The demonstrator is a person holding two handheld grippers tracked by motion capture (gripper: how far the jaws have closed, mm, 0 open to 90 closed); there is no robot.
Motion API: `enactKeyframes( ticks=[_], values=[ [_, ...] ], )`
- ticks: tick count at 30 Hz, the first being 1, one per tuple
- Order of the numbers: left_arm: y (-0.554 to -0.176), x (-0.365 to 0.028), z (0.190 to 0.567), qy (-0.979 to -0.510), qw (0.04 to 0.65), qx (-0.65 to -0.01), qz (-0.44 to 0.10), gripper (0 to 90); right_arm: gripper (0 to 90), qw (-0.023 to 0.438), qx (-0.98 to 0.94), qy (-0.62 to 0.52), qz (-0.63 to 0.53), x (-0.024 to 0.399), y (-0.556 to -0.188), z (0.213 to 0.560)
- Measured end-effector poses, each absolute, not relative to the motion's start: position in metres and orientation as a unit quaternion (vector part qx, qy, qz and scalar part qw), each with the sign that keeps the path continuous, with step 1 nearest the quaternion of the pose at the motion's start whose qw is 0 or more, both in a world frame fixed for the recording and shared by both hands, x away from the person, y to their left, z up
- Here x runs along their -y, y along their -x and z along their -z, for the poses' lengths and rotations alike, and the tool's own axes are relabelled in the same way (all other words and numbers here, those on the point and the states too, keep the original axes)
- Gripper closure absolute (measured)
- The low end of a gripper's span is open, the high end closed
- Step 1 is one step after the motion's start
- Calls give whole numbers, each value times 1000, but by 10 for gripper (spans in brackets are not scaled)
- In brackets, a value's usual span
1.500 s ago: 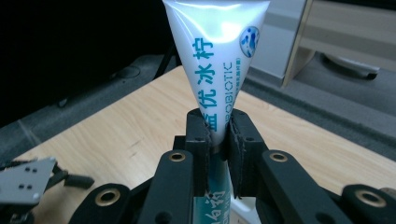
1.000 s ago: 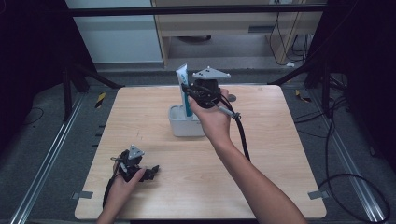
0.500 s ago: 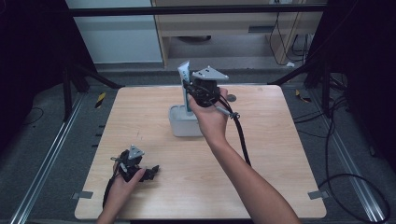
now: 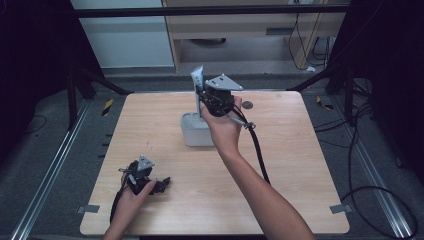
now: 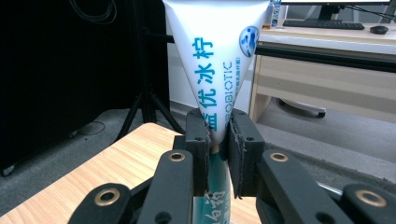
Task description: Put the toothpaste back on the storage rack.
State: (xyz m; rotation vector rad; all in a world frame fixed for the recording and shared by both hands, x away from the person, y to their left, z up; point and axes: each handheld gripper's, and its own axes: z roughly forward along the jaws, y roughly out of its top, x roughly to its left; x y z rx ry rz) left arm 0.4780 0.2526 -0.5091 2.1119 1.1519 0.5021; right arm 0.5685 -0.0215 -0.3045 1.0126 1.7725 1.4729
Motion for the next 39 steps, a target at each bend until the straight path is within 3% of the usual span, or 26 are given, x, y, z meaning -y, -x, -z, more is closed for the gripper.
enactKeyframes(
  ticks=[39],
  values=[
    [-478,-253,509,-811,334,-441,-192,0,793,311,-676,-387,-545,15,-581,337]
  ],
)
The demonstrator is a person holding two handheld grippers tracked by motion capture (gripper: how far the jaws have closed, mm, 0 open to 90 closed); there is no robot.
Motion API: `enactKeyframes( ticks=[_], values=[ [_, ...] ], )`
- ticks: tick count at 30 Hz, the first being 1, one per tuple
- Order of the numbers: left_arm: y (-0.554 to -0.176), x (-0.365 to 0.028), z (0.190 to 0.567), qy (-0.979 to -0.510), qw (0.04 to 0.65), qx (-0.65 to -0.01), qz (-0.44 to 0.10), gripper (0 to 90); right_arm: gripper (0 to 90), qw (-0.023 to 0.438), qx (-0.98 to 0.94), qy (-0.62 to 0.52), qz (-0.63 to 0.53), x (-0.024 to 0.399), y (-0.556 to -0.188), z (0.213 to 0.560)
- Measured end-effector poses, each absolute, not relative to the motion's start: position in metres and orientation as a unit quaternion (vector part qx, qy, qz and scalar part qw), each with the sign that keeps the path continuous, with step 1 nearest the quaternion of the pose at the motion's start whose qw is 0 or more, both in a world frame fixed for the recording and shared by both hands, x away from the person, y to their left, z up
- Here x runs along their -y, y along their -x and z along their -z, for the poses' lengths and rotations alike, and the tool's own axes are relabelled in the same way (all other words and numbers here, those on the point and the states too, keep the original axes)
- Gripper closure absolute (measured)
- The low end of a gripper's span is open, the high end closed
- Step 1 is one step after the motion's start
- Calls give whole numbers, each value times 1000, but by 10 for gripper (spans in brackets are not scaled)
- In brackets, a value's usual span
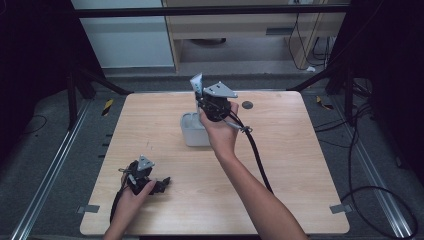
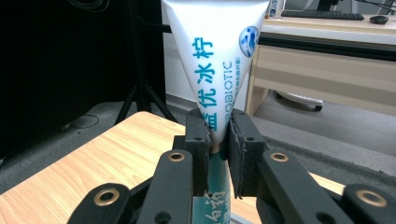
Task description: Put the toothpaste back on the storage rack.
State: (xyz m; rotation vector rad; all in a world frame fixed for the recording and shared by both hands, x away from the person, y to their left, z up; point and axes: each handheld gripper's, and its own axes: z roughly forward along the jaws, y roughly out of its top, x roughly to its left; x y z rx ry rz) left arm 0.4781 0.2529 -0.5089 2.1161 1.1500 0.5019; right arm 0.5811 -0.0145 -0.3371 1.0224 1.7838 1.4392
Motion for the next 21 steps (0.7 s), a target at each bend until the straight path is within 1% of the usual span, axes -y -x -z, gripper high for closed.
enactKeyframes(
  ticks=[13,21],
  values=[
    [-478,-253,509,-811,334,-441,-192,0,793,300,-681,-400,-535,9,-588,361],
    [-478,-253,509,-811,334,-441,-192,0,794,303,-683,-402,-529,6,-589,368]
  ],
)
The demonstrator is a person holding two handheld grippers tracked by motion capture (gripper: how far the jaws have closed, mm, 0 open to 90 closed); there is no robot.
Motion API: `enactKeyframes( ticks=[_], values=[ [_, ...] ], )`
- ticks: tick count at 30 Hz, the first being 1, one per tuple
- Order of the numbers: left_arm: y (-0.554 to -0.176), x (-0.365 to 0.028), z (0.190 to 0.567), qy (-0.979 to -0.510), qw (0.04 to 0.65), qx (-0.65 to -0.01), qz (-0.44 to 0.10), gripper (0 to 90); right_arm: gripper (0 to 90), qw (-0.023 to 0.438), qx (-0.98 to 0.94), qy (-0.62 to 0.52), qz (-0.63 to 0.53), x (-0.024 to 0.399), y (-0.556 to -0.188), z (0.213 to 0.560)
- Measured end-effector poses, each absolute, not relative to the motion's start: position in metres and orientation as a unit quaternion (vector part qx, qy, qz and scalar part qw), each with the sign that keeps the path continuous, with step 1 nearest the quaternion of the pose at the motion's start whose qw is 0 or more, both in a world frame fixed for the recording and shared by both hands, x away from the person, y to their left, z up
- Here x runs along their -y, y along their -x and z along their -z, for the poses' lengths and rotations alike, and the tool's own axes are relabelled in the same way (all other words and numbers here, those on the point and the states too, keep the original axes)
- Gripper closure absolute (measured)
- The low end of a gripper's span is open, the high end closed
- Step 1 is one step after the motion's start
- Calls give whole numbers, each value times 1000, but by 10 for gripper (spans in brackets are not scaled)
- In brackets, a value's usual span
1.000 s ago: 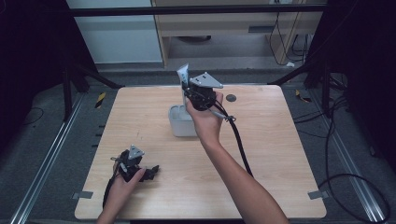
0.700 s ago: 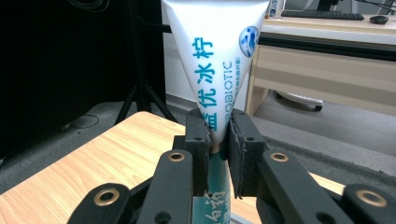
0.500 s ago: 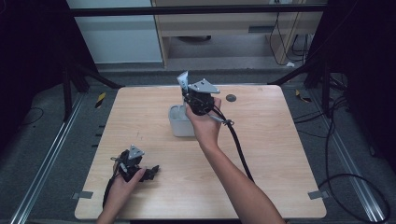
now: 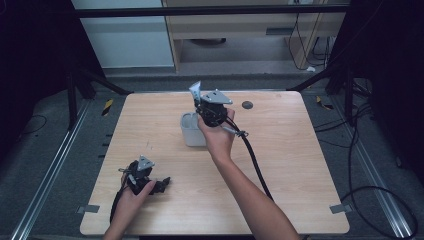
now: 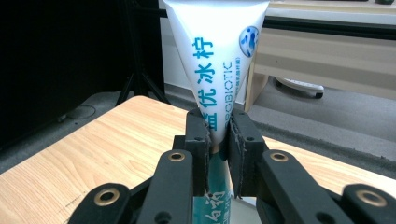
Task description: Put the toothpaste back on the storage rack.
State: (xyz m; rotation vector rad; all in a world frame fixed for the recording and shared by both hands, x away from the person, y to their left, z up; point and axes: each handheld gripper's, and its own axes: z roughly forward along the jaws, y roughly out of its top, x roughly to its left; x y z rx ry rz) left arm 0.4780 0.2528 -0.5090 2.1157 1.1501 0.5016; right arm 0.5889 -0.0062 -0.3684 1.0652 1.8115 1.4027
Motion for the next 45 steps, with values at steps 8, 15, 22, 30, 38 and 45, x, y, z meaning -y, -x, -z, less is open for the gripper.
enactKeyframes(
  ticks=[8,15,22,30,38,45],
  values=[
    [-478,-253,509,-811,334,-441,-192,0,794,299,-687,-405,-524,5,-589,379],
    [-478,-253,509,-811,334,-441,-192,0,794,295,-689,-406,-523,2,-589,384],
    [-478,-253,509,-811,334,-441,-192,0,794,295,-690,-405,-522,1,-589,386],
    [-478,-253,509,-811,334,-441,-192,0,794,295,-690,-409,-520,1,-589,391],
    [-478,-253,509,-811,334,-441,-192,0,794,293,-692,-413,-515,2,-590,396],
    [-478,-253,509,-811,334,-441,-192,0,794,291,-693,-415,-513,2,-591,399]
  ],
)
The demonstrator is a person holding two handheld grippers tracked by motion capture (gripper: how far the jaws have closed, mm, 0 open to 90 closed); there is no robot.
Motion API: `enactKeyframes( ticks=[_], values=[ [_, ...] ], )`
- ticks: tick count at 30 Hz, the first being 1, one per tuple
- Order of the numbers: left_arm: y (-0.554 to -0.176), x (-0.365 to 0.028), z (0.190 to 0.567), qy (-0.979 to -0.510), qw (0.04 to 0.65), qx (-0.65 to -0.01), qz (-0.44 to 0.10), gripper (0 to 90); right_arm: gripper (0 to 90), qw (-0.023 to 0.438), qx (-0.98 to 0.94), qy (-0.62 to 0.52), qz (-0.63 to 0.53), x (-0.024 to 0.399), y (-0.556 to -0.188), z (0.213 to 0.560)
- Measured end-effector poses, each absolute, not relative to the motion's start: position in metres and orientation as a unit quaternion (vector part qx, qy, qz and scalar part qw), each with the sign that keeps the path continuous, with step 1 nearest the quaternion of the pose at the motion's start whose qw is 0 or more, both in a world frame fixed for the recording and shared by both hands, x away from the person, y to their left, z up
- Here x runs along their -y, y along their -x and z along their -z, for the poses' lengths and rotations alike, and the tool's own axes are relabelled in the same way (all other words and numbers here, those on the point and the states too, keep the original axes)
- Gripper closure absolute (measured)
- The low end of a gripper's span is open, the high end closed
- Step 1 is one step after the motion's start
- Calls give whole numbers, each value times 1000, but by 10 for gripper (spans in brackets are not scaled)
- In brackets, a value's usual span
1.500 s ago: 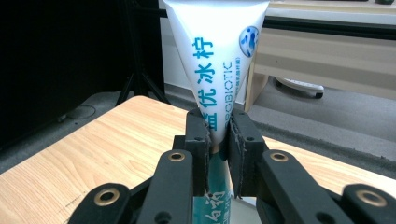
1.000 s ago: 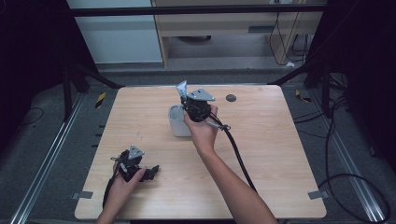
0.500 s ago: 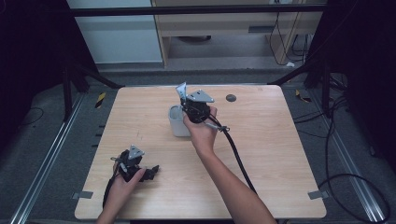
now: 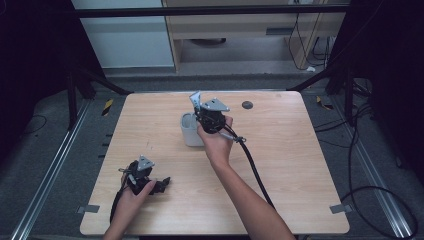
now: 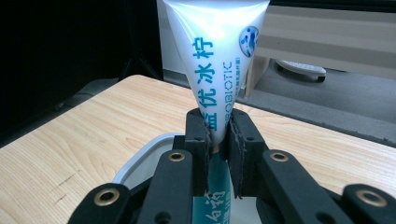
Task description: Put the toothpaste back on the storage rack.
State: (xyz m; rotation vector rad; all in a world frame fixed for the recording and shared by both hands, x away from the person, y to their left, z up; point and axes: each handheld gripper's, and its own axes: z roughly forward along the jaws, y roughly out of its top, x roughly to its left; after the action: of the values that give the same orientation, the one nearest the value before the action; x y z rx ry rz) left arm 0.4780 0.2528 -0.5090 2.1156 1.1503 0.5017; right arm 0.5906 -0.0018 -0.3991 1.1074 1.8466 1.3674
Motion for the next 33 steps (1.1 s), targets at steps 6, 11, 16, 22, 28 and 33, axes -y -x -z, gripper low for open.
enactKeyframes(
  ticks=[6,11,16,22,28,33],
  values=[
    [-478,-253,509,-811,334,-441,-192,0,794,290,-695,-417,-508,1,-591,402],
    [-478,-253,509,-811,334,-441,-192,0,794,289,-696,-418,-507,1,-591,404],
    [-478,-253,509,-811,334,-440,-193,0,793,287,-698,-419,-505,1,-591,406],
    [-478,-253,509,-811,334,-441,-192,0,793,284,-700,-421,-502,0,-592,408],
    [-478,-253,509,-811,334,-441,-192,0,794,284,-701,-423,-499,0,-593,409],
    [-478,-253,509,-811,334,-441,-192,0,793,284,-703,-424,-495,-1,-593,410]
  ],
)
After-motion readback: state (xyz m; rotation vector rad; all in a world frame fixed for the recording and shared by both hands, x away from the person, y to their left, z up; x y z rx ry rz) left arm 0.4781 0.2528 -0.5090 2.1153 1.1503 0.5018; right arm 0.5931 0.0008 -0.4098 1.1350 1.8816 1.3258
